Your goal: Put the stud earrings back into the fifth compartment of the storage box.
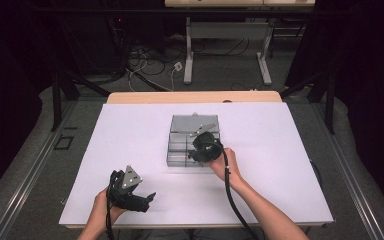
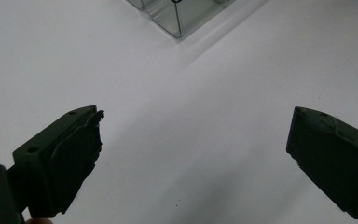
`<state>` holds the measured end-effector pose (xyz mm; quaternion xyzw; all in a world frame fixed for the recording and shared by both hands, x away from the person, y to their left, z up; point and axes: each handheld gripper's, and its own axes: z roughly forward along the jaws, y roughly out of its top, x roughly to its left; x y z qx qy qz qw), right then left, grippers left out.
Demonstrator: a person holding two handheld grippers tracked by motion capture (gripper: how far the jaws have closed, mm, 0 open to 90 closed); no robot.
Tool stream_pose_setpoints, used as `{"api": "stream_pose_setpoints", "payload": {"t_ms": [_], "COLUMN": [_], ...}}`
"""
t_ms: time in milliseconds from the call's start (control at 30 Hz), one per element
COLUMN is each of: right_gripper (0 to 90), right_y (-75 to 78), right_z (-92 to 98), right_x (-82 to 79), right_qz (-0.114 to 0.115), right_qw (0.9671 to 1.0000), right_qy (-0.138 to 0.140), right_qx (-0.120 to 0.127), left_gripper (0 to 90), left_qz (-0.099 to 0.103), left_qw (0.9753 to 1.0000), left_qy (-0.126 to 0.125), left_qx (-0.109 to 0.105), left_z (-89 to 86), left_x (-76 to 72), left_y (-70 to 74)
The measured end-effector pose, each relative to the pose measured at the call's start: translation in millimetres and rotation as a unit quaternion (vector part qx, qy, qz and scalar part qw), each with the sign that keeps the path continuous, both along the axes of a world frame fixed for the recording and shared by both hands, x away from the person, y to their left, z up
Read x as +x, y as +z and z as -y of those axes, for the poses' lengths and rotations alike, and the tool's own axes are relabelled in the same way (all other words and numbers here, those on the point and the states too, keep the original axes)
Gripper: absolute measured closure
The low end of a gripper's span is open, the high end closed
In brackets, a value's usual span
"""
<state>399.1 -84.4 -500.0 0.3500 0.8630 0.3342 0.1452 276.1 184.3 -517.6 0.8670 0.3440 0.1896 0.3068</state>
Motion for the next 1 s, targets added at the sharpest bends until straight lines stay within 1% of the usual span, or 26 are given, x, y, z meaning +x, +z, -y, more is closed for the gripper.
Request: {"api": "stream_pose_setpoints", "payload": {"t_ms": [33, 67, 100, 133, 200, 233, 267, 300, 367, 400, 433, 500, 533, 600, 633, 667, 700, 733, 800, 867, 900, 967, 1000], "right_gripper": [61.3, 57.9, 55.1, 51.3, 47.6, 46.3, 44.6, 43.2, 40.5, 38.0, 36.6, 34.2, 32.6, 30.3, 29.4, 28.3, 26.9, 25.0, 23.6, 22.4, 21.7, 19.5, 18.3], "right_y": [0.3, 0.6, 1.2, 0.8, 1.5, 1.6, 1.8, 2.0, 4.1, 4.1, 4.1, 5.6, 4.9, 5.4, 5.5, 5.9, 5.4, 5.9, 3.8, 3.0, 1.7, 0.0, -0.9], "right_z": [2.8, 5.8, 8.7, 11.8, 19.4, 22.0, 24.7, 27.5, 34.0, 36.5, 39.3, 45.2, 48.2, 53.8, 56.1, 59.2, 62.4, 66.1, 74.0, 80.4, 83.4, 89.6, 91.8], "right_x": [-0.4, -1.5, -2.6, -3.4, -5.1, -5.0, -6.3, -6.7, -8.4, -9.2, -10.1, -12.4, -13.6, -15.6, -16.6, -18.6, -19.8, -22.0, -25.8, -28.5, -30.2, -32.1, -33.5], "right_qz": [0.001, -0.001, -0.002, 0.000, -0.008, -0.006, -0.009, -0.008, -0.013, -0.010, -0.010, -0.019, -0.017, -0.021, -0.020, -0.024, -0.023, -0.029, -0.031, -0.038, -0.040, -0.043, -0.044], "right_qw": [1.0000, 1.0000, 1.0000, 1.0000, 0.9999, 0.9999, 0.9998, 0.9998, 0.9997, 0.9997, 0.9995, 0.9994, 0.9993, 0.9993, 0.9992, 0.9989, 0.9989, 0.9989, 0.9986, 0.9986, 0.9984, 0.9984, 0.9982], "right_qy": [0.002, 0.002, 0.001, 0.000, -0.001, 0.002, -0.004, -0.004, -0.003, -0.004, -0.004, -0.004, -0.005, -0.002, -0.002, -0.003, 0.001, 0.000, -0.002, -0.002, -0.005, -0.002, -0.004], "right_qx": [0.002, 0.005, 0.002, 0.006, 0.010, 0.009, 0.015, 0.017, 0.019, 0.024, 0.029, 0.028, 0.034, 0.033, 0.035, 0.039, 0.040, 0.037, 0.043, 0.036, 0.039, 0.038, 0.040], "left_gripper": [3.7, 3.7, 3.7, 3.7, 3.7, 3.7, 3.7, 3.7, 3.7, 3.7, 3.7, 3.7, 3.7, 3.7, 3.7, 3.7, 3.7, 3.7, 3.7, 3.7, 3.7, 3.7, 3.7], "left_qz": [0.002, 0.003, 0.003, 0.005, 0.006, 0.006, 0.006, 0.006, 0.004, 0.006, 0.004, 0.006, 0.005, 0.003, 0.002, 0.001, 0.002, 0.003, -0.001, -0.001, 0.001, 0.001, -0.001], "left_qw": [1.0000, 1.0000, 1.0000, 1.0000, 1.0000, 1.0000, 1.0000, 1.0000, 1.0000, 1.0000, 1.0000, 1.0000, 1.0000, 1.0000, 1.0000, 1.0000, 1.0000, 1.0000, 1.0000, 1.0000, 1.0000, 1.0000, 1.0000], "left_qy": [0.001, 0.001, 0.002, 0.003, 0.003, 0.002, 0.002, 0.003, 0.002, 0.003, 0.002, 0.003, 0.004, 0.004, 0.001, 0.001, 0.003, 0.002, 0.000, 0.001, 0.001, 0.001, 0.000], "left_qx": [-0.001, -0.001, -0.002, -0.002, -0.002, -0.001, -0.001, -0.002, -0.002, -0.002, -0.002, -0.003, -0.003, -0.004, 0.001, 0.000, -0.001, 0.002, 0.000, 0.000, -0.001, -0.001, 0.001], "left_z": [0.2, 0.3, 0.5, 0.7, 1.3, 1.2, 1.4, 1.5, 1.5, 1.7, 1.4, 1.4, 1.4, 1.3, 0.5, 0.3, 0.3, -0.2, -0.5, 0.1, 0.3, 0.2, -0.1], "left_x": [0.0, 0.1, 0.2, 0.1, 0.0, 0.1, 0.1, 0.0, -0.1, -0.2, -0.2, -0.2, -0.3, -0.6, -0.4, -0.5, -0.6, -0.2, 0.2, -0.4, -0.6, -0.6, -0.3], "left_y": [-0.5, -0.7, -0.9, -1.1, -1.1, -0.9, -0.9, -1.0, -0.7, -1.0, -0.6, -1.0, -1.0, -0.6, 0.4, 0.2, -0.2, 0.0, 0.0, 0.2, -0.1, -0.2, 0.1]}}
